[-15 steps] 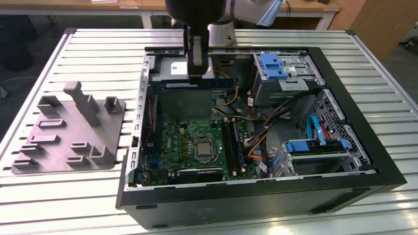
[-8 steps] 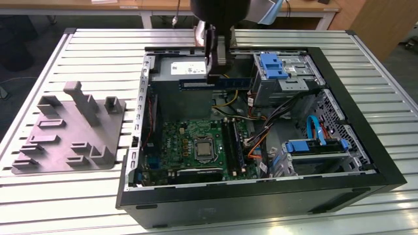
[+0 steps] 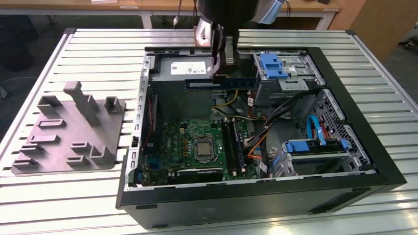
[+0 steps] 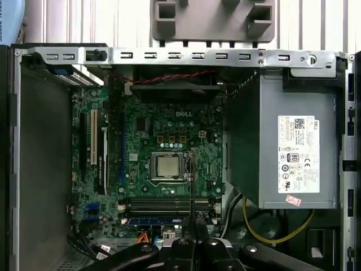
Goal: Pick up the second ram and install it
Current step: 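Pick up the second ram and move it above second insertion slot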
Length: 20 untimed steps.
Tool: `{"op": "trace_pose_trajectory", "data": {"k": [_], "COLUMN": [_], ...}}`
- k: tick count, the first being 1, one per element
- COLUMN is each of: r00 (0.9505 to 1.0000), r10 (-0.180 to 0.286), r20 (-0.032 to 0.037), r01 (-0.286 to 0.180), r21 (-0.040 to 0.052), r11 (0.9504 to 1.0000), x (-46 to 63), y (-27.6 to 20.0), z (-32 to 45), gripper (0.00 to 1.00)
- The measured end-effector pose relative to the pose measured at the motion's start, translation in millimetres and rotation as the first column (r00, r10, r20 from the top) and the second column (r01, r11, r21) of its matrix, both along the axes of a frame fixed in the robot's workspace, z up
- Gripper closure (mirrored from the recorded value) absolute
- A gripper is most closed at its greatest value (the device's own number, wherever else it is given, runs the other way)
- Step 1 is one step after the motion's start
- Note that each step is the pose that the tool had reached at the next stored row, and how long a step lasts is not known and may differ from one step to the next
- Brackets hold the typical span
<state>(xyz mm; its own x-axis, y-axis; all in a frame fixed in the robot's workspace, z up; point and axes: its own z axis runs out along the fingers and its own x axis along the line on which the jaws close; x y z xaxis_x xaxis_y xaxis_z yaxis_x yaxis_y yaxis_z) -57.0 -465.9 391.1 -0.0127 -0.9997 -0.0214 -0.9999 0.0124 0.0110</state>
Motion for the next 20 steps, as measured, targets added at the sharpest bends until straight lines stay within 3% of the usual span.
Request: {"op": "trace_pose_trajectory", "data": {"k": [8, 15, 20], "r00": [1.0, 0.9999, 0.9999], "r10": [0.0, 0.0, 0.0], "r20": [-0.002, -0.012, -0.0141], "r01": [0.0, 0.0, 0.0], "r21": [-0.0003, 0.0001, 0.0], "r11": [1.0, 1.0, 1.0], "x": [0.1, 3.7, 9.7], "y": [-2.2, -7.9, -8.7], "z": [-7.0, -11.0, -14.8], "gripper": [0.89, 0.89, 0.89]}}
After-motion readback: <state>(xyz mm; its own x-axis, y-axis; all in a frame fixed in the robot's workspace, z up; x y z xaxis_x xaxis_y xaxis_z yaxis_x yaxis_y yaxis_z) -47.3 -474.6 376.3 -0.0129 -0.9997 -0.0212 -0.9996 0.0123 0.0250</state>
